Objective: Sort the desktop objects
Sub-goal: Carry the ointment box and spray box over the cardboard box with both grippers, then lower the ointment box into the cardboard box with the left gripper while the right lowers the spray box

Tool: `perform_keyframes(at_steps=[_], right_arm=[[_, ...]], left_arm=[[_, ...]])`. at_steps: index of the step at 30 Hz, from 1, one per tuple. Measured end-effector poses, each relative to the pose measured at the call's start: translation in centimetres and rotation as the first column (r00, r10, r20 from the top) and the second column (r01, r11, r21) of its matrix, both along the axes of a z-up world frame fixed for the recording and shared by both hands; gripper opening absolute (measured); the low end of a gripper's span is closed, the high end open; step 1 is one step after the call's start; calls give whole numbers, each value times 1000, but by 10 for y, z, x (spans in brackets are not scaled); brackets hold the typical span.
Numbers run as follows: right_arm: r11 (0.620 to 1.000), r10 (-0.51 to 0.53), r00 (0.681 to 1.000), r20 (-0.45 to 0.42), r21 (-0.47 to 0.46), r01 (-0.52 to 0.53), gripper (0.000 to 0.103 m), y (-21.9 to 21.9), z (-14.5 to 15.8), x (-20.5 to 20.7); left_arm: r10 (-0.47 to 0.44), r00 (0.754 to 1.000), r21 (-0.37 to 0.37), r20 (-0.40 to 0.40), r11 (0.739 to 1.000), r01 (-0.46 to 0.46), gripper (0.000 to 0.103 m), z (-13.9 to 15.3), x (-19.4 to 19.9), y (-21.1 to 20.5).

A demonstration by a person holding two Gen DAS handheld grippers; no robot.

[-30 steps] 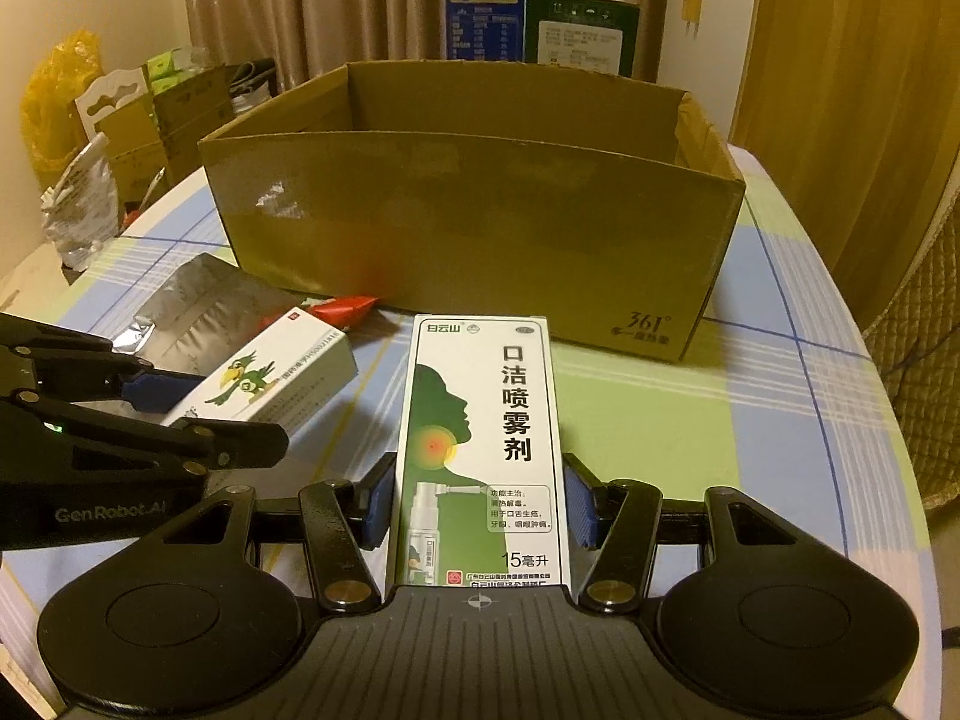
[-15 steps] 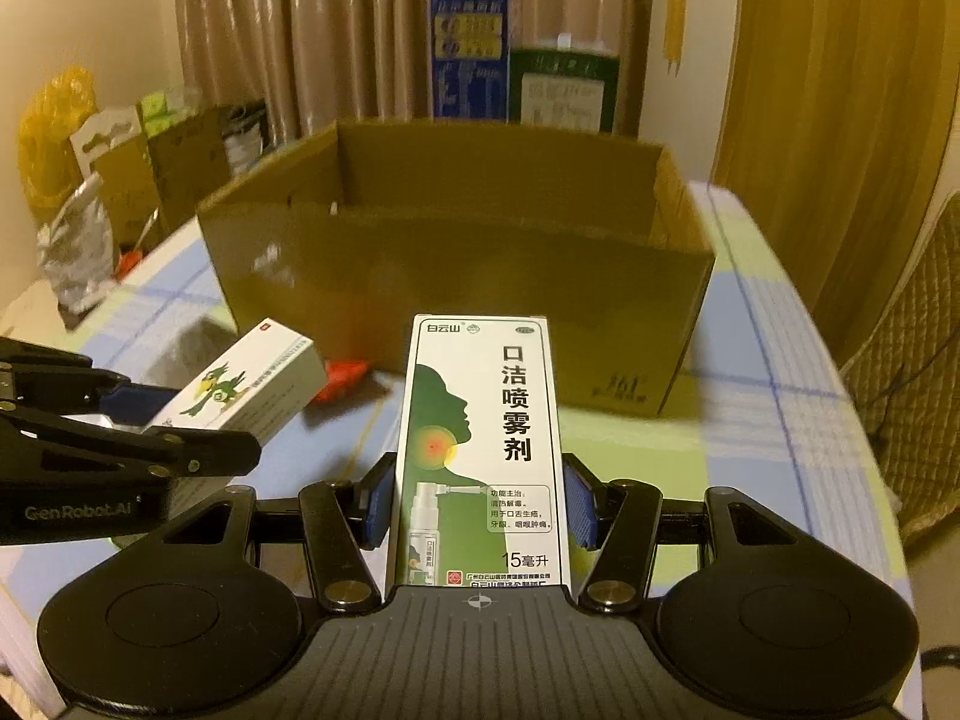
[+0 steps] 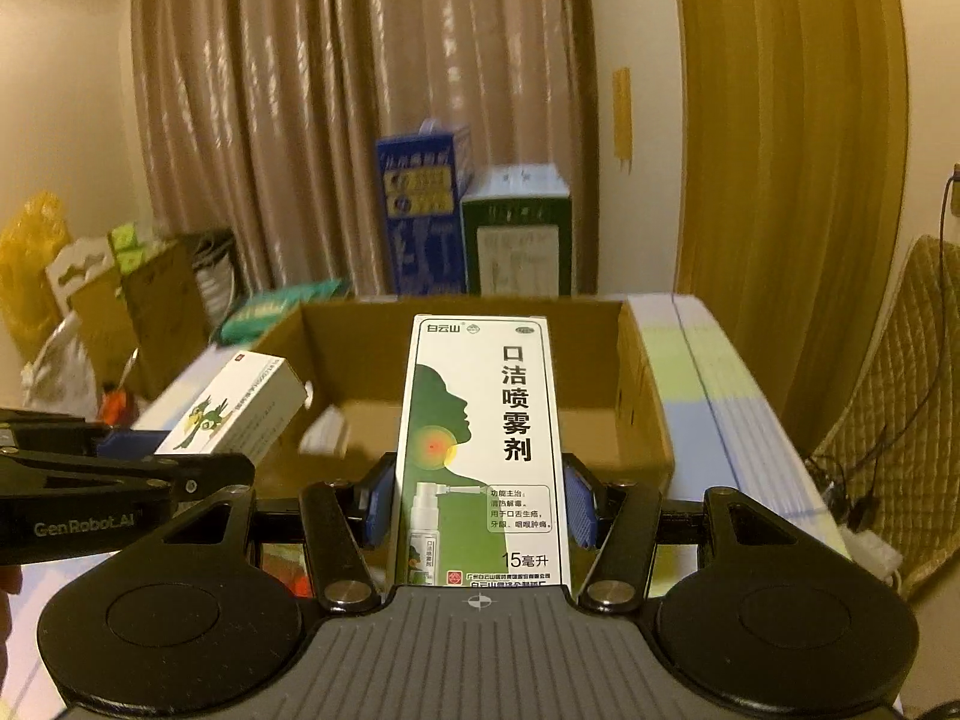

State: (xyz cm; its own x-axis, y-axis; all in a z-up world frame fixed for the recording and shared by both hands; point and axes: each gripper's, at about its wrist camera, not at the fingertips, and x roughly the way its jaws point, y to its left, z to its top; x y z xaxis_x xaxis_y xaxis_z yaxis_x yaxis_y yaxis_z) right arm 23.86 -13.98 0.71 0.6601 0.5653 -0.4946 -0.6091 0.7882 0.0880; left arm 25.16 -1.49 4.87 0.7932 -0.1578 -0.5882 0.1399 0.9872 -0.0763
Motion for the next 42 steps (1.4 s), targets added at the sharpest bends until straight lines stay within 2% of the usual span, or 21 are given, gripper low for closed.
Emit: perform_keyframes(at_steps=[8,21,32,42], right_arm=[[1000,-21,1000,11,20,21,52,26,8,33],[1000,-25,1000,-7,-1,25,52,74,-6,76],[999,-28,999,-25,-30,27,52,83,-17,81],[999,-31,999,-31,-37,30,52,84,-20,82]], left_arm=[[31,999,-9,35,999,-30,33,10,45,12],[87,996,-44,30,995,-86,33,-6,96,34],[105,994,-69,2,992,-105,33,-19,112,45],[114,993,-60,-12,992,-114,32,-25,113,48]])
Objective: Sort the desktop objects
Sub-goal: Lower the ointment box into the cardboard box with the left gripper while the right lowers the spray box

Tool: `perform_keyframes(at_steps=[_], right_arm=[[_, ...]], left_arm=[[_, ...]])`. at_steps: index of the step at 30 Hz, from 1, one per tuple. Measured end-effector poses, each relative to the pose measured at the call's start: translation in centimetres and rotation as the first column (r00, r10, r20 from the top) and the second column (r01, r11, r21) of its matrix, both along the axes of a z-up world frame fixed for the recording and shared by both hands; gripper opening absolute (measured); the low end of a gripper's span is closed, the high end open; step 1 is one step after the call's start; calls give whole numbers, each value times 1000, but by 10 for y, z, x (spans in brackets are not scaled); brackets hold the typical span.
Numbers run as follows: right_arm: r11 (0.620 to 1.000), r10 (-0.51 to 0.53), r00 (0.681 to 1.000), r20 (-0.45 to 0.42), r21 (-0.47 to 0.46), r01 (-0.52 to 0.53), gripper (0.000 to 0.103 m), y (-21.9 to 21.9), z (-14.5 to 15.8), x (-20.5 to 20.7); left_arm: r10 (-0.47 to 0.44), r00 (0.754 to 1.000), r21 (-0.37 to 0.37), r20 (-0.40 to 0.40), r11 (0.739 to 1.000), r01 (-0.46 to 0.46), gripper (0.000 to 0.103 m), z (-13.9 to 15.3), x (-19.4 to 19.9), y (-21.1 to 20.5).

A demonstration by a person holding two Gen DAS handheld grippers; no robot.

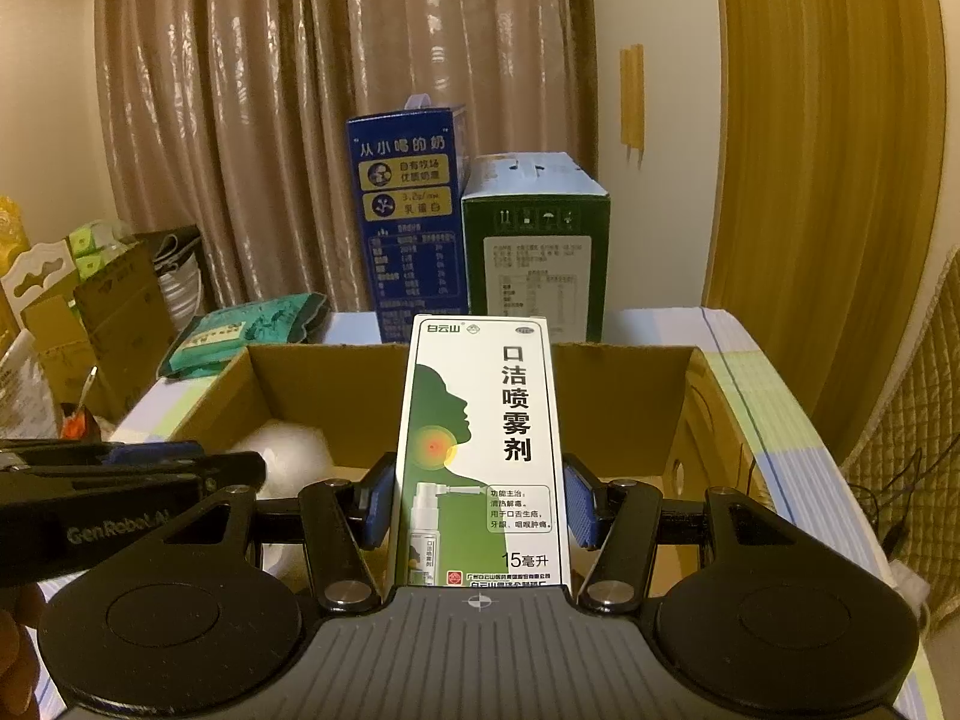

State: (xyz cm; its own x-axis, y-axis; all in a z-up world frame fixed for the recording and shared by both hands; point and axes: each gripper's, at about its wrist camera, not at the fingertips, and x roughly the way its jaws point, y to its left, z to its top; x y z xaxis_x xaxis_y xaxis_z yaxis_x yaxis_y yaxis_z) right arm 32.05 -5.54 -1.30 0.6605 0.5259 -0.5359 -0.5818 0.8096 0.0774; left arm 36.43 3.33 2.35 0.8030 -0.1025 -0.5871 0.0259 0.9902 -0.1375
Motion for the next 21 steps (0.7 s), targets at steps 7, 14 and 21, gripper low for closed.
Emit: perform_keyframes(at_steps=[7,14,21], right_arm=[[1000,-8,1000,-3,7,8,52,0,-1,1],[999,-33,999,25,6,33,59,1,-5,6],[999,-33,999,5,16,33,73,-2,-8,10]], left_arm=[[14,1000,-1,9,1000,-14,32,2,-1,4],[11,1000,1,7,1000,-11,32,1,-3,6],[20,1000,4,11,1000,-20,32,0,-4,9]])
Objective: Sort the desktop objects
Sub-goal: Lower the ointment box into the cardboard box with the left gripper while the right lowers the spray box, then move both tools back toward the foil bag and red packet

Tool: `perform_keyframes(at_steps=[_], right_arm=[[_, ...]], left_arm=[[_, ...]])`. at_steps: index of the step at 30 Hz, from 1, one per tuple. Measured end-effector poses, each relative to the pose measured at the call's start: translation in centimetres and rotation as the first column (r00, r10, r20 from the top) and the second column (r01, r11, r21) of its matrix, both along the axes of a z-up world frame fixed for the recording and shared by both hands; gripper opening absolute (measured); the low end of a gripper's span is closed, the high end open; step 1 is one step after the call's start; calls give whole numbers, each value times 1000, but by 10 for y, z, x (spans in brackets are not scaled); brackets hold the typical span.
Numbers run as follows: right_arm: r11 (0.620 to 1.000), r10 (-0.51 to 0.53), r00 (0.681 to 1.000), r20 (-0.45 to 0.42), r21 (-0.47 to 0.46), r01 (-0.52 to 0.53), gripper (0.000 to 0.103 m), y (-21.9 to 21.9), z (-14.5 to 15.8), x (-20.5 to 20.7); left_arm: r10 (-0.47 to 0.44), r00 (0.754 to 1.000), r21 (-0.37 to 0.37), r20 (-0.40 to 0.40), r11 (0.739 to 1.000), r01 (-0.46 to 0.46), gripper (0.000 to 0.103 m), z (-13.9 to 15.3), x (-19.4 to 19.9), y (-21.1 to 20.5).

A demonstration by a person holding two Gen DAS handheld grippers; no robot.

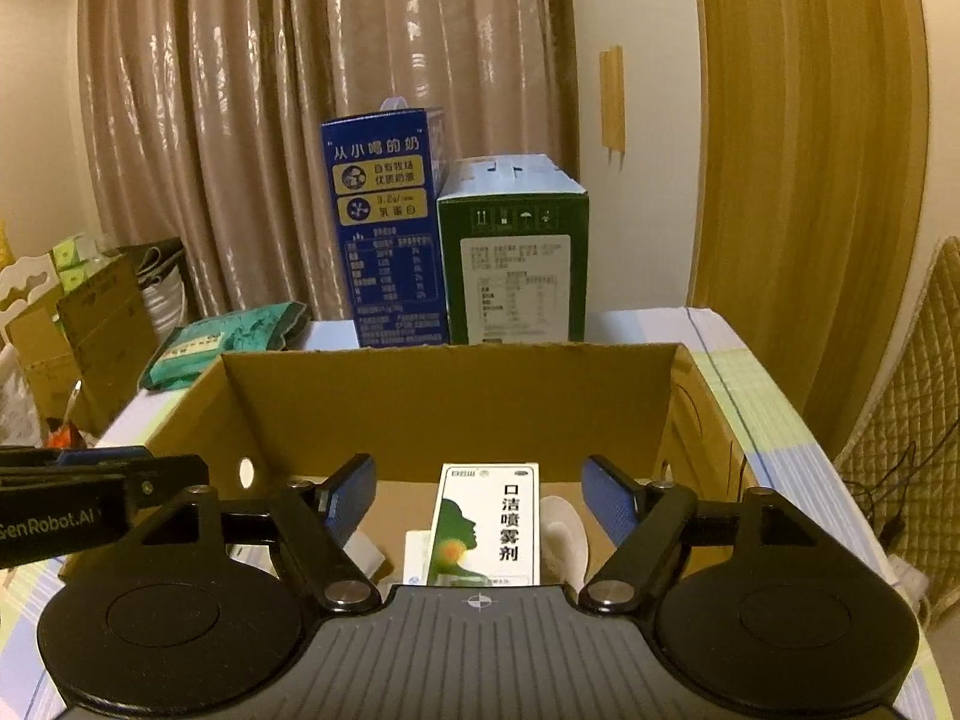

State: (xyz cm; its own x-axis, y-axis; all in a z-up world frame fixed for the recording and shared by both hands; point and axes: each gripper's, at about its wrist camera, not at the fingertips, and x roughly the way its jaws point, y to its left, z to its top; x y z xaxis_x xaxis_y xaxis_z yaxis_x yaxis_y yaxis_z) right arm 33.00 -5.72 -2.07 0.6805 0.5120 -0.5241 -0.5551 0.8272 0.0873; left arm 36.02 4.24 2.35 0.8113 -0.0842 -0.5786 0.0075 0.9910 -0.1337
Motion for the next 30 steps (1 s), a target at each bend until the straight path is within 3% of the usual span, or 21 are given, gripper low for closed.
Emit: perform_keyframes(at_steps=[9,15,19,27,30], right_arm=[[1000,-6,1000,11,8,6,73,-4,1,-2],[1000,-4,999,35,18,4,73,-8,6,-10],[1000,-2,998,64,15,1,85,-13,8,-23],[999,25,998,50,20,-26,93,-39,11,-62],[999,26,999,38,19,-27,94,-49,12,-75]], left_arm=[[-1,1000,16,3,1000,1,34,1,-5,0],[6,1000,41,11,999,-6,50,4,-14,1],[19,1000,53,24,998,-21,58,7,-25,5],[48,998,42,40,998,-50,82,6,-71,13],[54,998,43,46,998,-56,83,8,-91,14]])
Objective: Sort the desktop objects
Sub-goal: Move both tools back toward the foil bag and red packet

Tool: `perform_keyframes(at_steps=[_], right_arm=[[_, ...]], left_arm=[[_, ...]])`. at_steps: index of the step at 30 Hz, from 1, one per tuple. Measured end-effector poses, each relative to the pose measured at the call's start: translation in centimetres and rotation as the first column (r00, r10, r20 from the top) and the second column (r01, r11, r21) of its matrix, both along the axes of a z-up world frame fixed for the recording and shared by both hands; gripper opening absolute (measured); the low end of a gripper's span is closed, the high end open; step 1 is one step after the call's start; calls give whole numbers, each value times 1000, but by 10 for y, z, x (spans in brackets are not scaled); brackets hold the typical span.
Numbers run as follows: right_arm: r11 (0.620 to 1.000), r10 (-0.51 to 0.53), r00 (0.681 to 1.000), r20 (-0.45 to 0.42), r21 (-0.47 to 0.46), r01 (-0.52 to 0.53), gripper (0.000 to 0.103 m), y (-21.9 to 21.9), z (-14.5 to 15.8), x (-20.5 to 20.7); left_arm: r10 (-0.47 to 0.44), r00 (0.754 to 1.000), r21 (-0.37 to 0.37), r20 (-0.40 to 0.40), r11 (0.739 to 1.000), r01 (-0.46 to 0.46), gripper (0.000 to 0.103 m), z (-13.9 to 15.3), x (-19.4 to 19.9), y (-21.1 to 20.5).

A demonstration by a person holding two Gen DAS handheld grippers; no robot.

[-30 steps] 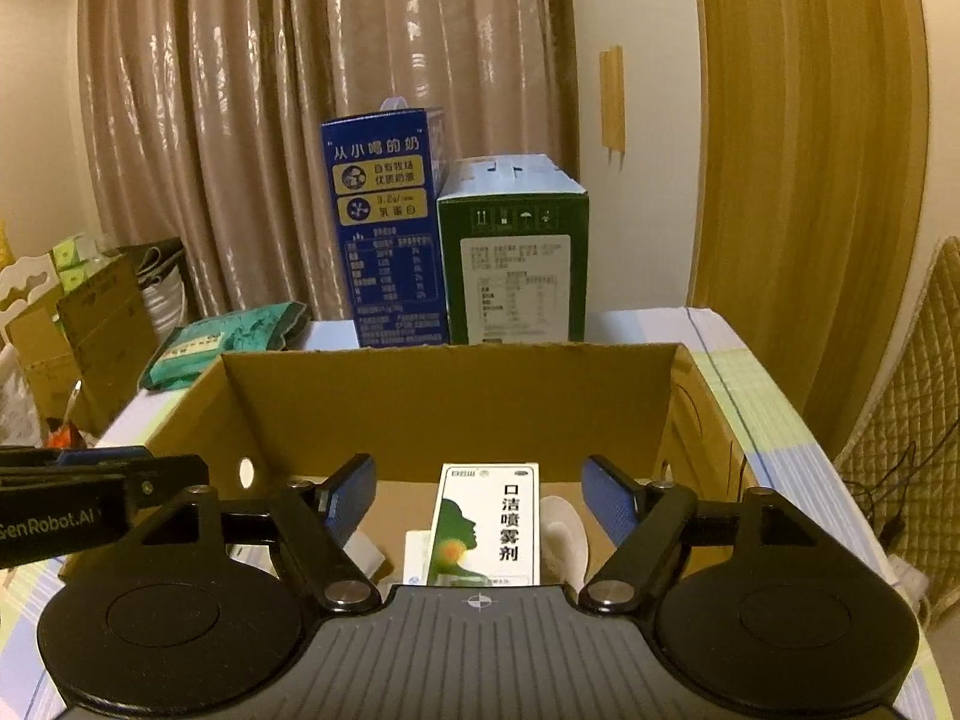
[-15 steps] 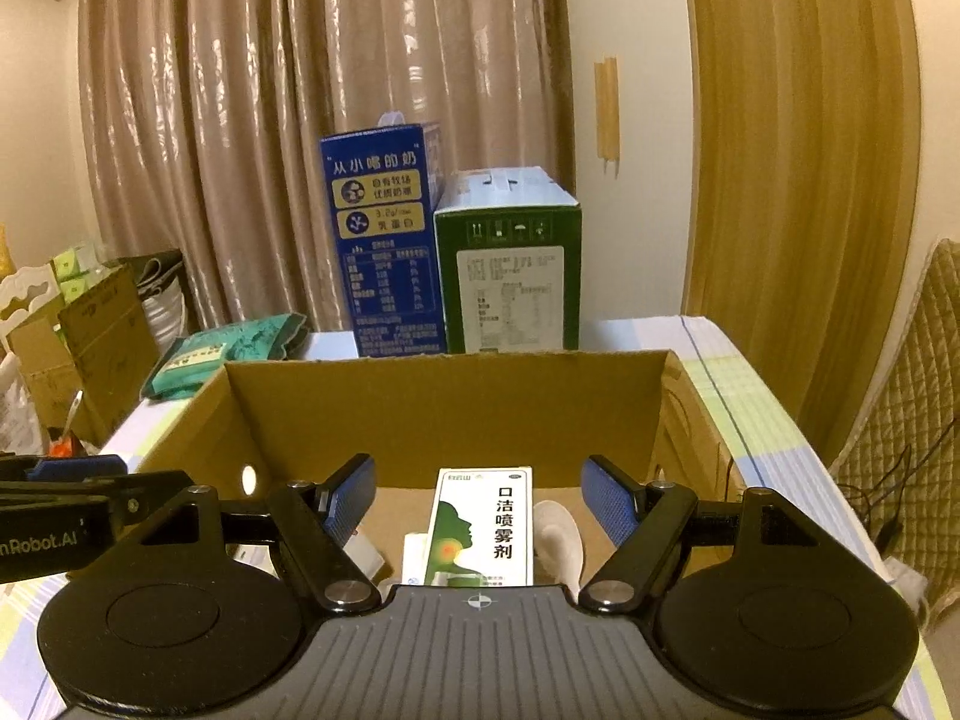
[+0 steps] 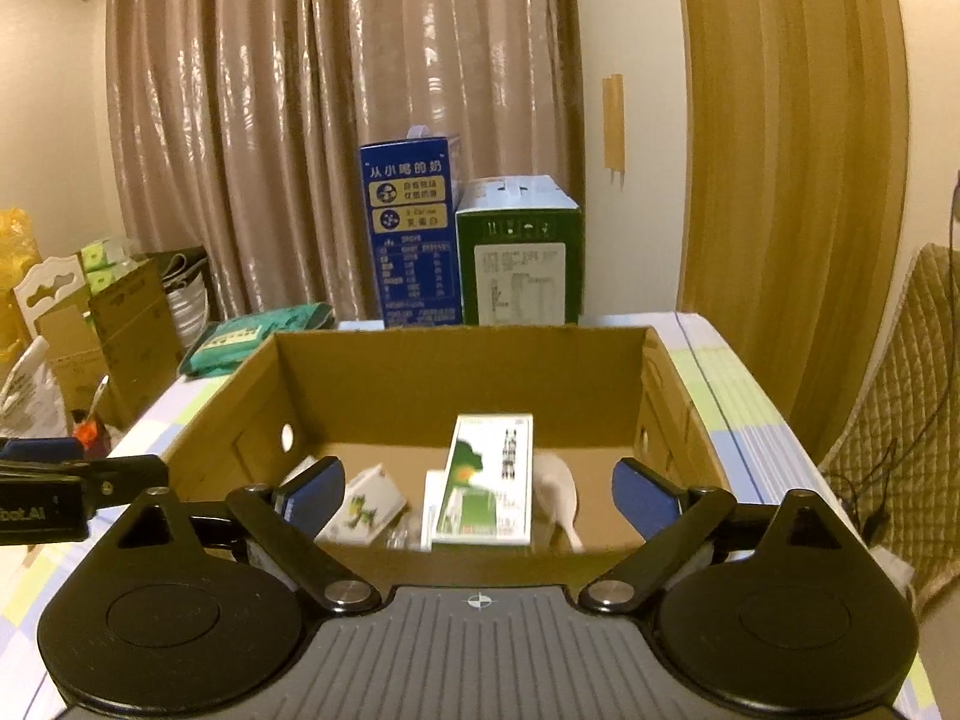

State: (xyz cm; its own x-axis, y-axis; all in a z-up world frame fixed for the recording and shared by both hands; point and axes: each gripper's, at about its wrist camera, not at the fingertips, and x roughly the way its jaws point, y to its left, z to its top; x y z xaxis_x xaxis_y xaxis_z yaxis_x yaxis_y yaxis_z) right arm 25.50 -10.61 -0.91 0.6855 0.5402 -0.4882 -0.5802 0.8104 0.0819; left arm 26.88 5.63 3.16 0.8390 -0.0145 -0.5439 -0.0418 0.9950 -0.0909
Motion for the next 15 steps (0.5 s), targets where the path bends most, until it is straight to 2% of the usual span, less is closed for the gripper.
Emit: perform_keyframes(at_steps=[6,15], right_arm=[[999,17,1000,-2,-30,-17,96,-12,-4,-32],[996,42,999,-29,-78,-44,97,-13,-19,-64]], left_arm=[[-6,1000,-4,-21,1000,6,87,-7,-43,-2],[10,996,-11,-88,1000,-11,88,-32,-97,5]])
